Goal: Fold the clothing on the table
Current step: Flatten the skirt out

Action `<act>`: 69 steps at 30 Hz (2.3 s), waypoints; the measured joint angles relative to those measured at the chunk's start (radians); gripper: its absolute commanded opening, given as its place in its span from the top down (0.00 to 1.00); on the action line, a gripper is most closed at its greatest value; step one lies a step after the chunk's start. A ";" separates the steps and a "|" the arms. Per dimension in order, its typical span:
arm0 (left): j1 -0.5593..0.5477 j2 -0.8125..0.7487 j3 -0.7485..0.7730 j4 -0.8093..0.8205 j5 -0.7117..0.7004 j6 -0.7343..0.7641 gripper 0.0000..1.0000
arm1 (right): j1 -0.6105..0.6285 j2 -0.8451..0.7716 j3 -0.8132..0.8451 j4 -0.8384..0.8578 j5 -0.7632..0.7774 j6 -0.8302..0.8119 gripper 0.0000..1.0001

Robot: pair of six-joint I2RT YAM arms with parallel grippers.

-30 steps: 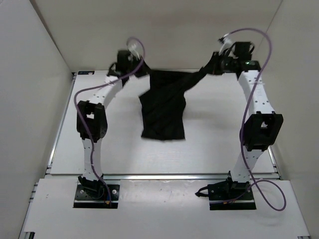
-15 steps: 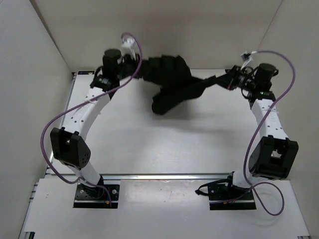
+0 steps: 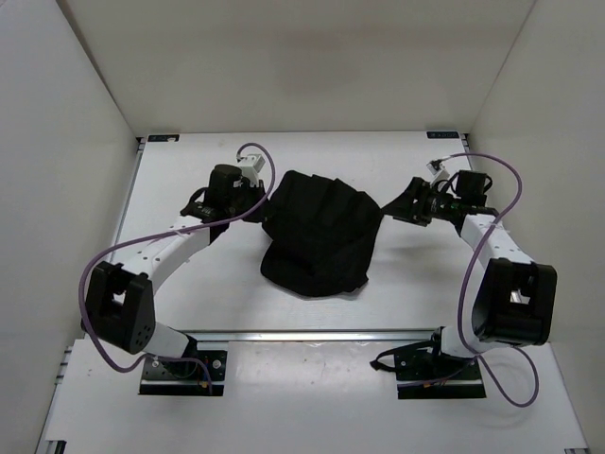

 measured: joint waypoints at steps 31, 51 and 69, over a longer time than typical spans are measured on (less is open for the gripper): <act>0.016 0.101 0.060 0.064 0.089 -0.010 1.00 | 0.203 0.049 -0.147 -0.028 0.404 0.239 0.53; 0.120 0.129 0.194 0.002 0.092 -0.010 1.00 | 0.088 0.192 0.341 -0.134 0.278 0.147 1.00; 0.095 -0.013 0.646 0.065 0.018 0.105 1.00 | 0.052 0.022 0.752 -0.118 0.166 -0.128 1.00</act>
